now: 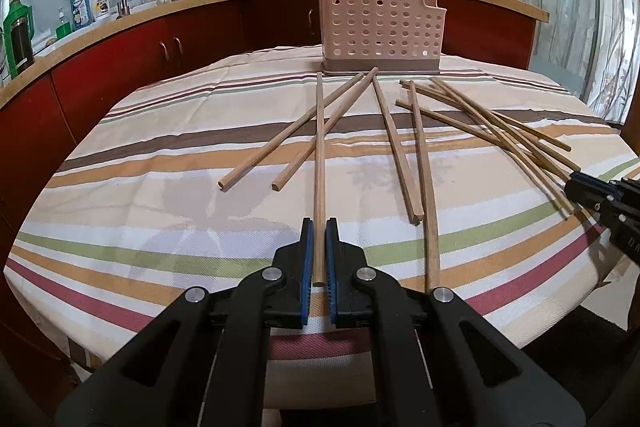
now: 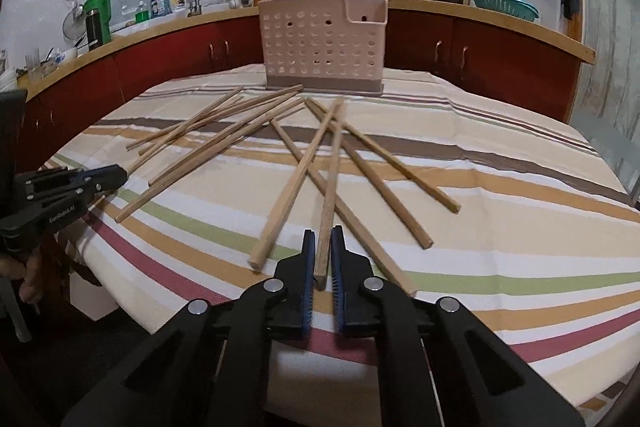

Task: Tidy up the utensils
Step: 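Close the left tool on a wooden chopstick while the right tool grasps another chopstick, then lift both held chopsticks and carry them above the beige basket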

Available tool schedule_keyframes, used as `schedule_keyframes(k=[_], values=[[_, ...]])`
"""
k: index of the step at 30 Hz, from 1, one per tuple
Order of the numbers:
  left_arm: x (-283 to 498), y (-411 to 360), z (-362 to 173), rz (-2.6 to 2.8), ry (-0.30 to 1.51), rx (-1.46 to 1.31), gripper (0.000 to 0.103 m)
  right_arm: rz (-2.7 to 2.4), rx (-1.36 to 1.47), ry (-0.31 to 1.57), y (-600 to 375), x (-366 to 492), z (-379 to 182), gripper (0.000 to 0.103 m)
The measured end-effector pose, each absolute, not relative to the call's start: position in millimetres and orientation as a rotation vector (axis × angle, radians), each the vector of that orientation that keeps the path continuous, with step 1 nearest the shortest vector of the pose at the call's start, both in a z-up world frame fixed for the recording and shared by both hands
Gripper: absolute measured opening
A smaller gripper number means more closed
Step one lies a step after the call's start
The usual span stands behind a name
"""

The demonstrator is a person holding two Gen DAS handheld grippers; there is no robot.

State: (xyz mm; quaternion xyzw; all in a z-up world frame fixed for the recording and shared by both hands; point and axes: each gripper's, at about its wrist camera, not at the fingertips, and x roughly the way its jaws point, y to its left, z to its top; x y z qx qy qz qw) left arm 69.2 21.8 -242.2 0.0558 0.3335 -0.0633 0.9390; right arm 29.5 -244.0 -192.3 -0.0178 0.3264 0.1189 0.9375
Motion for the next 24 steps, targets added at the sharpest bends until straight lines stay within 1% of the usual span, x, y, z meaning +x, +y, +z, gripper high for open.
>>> schedule_keyframes(k=[12,24], values=[[64.7,23.7,-236.6,-0.111,0.641,0.106,0.007,0.205,-0.026,0.595,-253.4,26.0,-175.0,0.007],[46.4,31.1,-171.0,-0.084,0.451,0.086,0.006,0.182,-0.019,0.444,-264.6,16.8,-118.1,0.007]])
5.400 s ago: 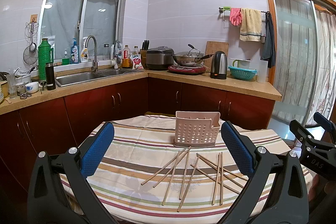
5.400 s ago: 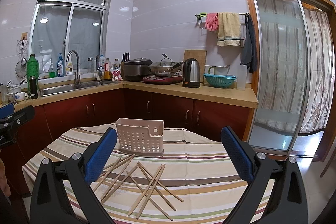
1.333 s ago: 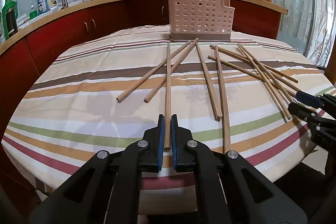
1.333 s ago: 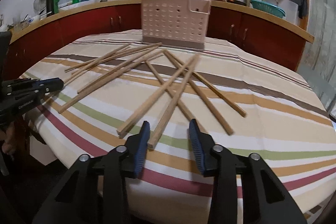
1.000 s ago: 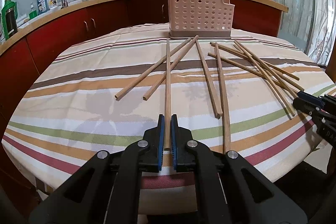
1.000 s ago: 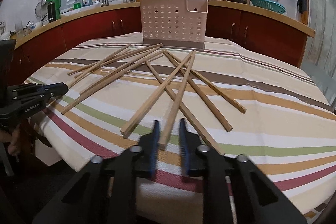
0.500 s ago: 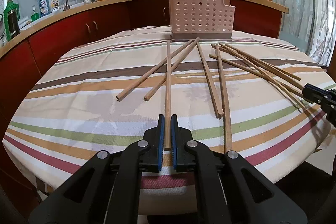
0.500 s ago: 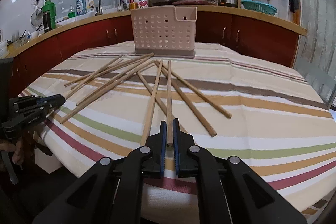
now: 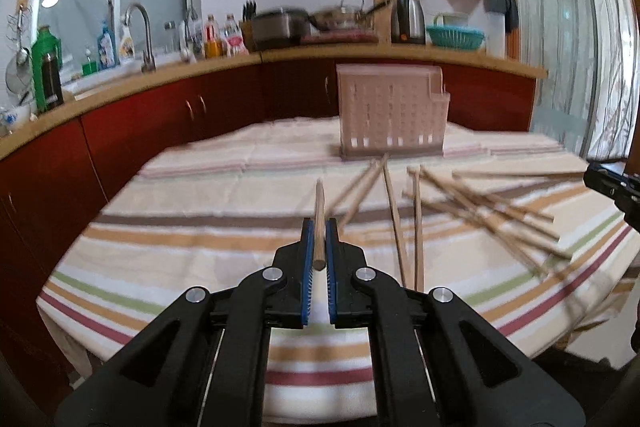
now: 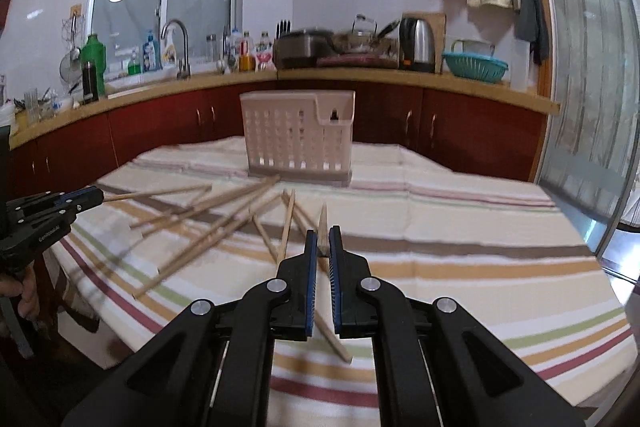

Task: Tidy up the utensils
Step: 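Lift both held chopsticks and carry them above the beige basket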

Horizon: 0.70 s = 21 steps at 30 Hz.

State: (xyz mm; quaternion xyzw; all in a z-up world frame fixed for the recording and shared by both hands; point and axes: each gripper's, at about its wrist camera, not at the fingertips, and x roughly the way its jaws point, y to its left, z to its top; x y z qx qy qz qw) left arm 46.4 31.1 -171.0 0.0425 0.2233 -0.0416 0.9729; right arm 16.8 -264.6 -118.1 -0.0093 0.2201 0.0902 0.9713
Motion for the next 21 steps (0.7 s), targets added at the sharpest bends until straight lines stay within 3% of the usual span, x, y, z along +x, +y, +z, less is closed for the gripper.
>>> schedule_keyframes(k=[7,21], values=[[47.4,38.4,-130.8,-0.1,0.355,0.056,0.006,0.184,-0.008,0.38,-269.5,21.0,-89.2,0.007],[120.4,52.0,-90.9,-0.114,0.337,0.015,0.006,0.211,0.065,0.343,-282.6,95.3,-52.6,0.007]])
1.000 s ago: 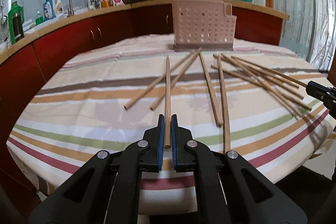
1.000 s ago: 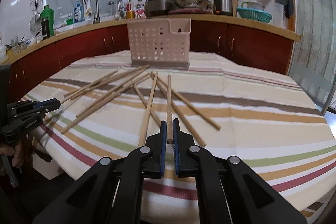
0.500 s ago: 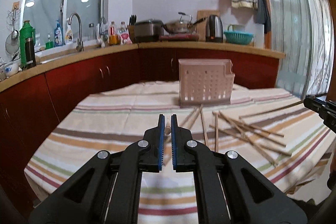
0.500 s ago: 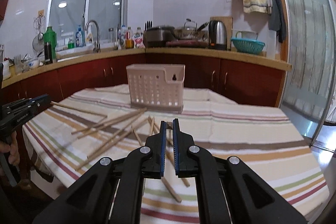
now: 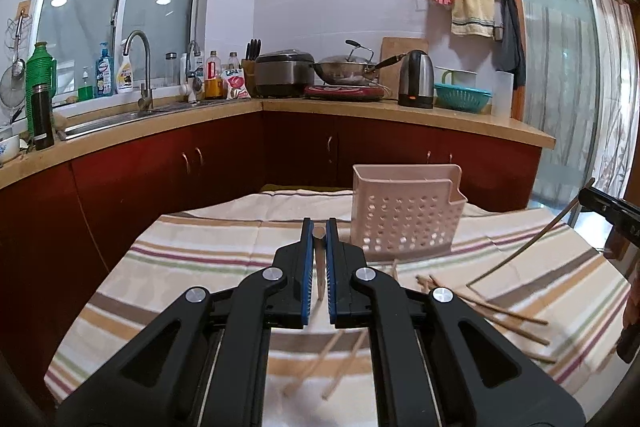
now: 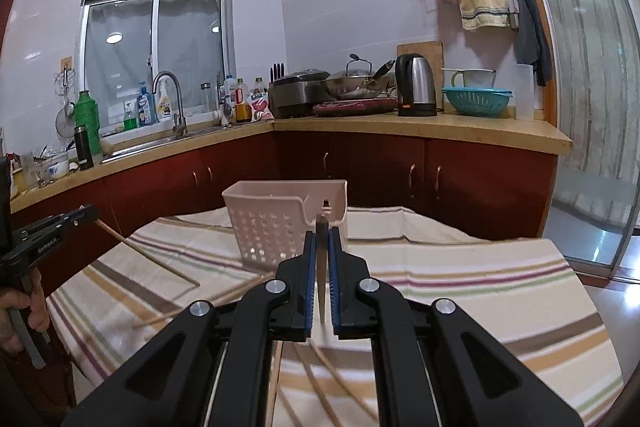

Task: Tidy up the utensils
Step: 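Lift both held chopsticks and carry them above the beige basket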

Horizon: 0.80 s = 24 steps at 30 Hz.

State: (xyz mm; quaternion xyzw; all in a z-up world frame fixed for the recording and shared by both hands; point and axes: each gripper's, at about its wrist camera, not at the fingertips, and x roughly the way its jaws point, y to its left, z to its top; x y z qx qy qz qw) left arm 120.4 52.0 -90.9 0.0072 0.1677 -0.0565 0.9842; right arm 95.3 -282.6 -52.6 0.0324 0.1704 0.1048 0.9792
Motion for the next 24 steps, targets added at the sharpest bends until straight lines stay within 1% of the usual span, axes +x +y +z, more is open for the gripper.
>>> schedule_keyframes(k=[7,13,24], values=[[145.9,51.5,-81.0,-0.127,0.344,0.02,0.006,0.228,0.07,0.331,-278.6,113.8,-42.2,0.007],[157.0,49.4,-63.0,-0.163,0.346,0.003,0.006,0.245,0.096,0.321,-282.4,122.3,-21.0,0.007],[170.1,29.8,3.0,-0.271,0.292,0.002,0.006,0.282,0.101,0.292,-286.7,145.3,30.3,0.007]])
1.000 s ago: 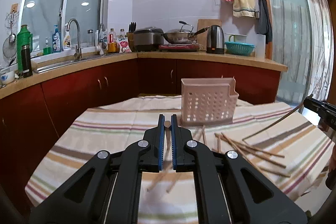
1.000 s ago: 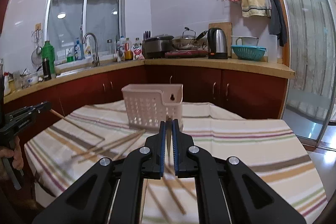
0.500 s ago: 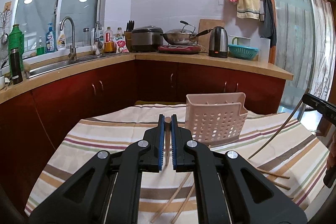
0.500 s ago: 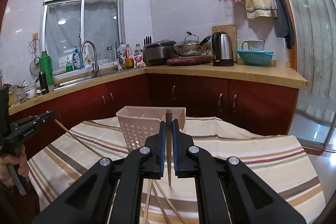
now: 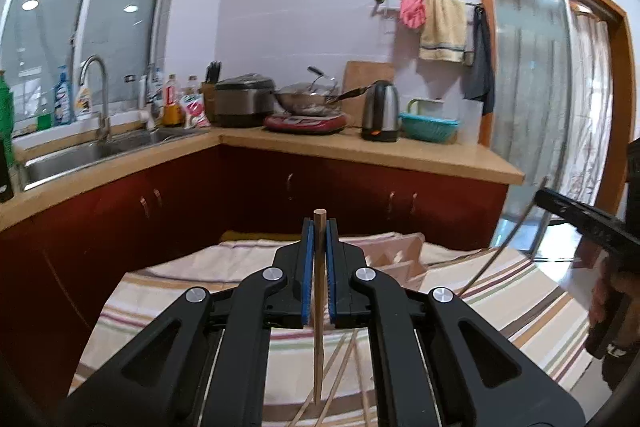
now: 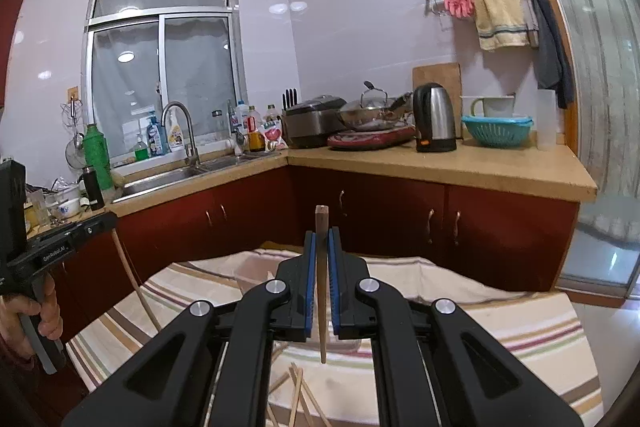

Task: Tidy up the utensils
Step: 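Lift both held chopsticks and carry them above the beige basket, then lower both chopsticks into the basket and open both tools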

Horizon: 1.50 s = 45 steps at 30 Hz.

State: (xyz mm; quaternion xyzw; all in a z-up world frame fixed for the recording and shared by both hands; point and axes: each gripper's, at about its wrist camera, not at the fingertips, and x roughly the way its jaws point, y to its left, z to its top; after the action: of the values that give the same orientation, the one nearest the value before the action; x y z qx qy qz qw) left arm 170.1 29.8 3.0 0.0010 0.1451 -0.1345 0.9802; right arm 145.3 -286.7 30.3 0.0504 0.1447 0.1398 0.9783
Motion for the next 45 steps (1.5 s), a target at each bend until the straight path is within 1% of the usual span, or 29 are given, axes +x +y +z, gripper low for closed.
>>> schedule_keyframes(k=[13,16,20,25,37,41,42,43,44,45], values=[[207.9,1.4,76.6,-0.305,0.147,-0.003,0.006,0.295,0.089,0.259,-288.4,197.4,67.8,0.007],[221.9,-7.1,88.2,-0.303,0.118,-0.004,0.006,0.288,0.085,0.259,-289.7,209.1,69.9,0.007],[246.5,-18.4,90.3,-0.292,0.109,-0.002,0.006,0.286,0.096,0.287,-291.5,232.0,65.3,0.007],[282.6,-26.2,74.1,-0.286,0.145,-0.037,0.006,0.286,0.111,0.337,-292.3,258.3,49.8,0.007],[350.3,-22.3,-11.0,-0.228,0.343,-0.062,0.006,0.309,0.158,0.518,-286.0,307.4,-16.6,0.007],[365.9,-16.4,-32.4,-0.237,0.422,-0.092,0.006,0.3,0.175,0.52,-288.5,312.7,-15.4,0.007],[366.2,-15.9,-35.0,-0.232,0.424,-0.093,0.011,0.298,0.183,0.526,-289.0,313.6,-15.9,0.008],[366.6,-16.0,-37.7,-0.231,0.429,-0.09,0.015,0.299,0.182,0.529,-288.7,315.3,-16.0,0.013],[366.3,-16.4,-38.6,-0.227,0.432,-0.089,0.03,0.296,0.177,0.529,-287.8,313.9,-16.4,0.018],[365.4,-15.7,-39.1,-0.222,0.431,-0.091,0.045,0.292,0.174,0.527,-287.4,312.1,-16.5,0.031]])
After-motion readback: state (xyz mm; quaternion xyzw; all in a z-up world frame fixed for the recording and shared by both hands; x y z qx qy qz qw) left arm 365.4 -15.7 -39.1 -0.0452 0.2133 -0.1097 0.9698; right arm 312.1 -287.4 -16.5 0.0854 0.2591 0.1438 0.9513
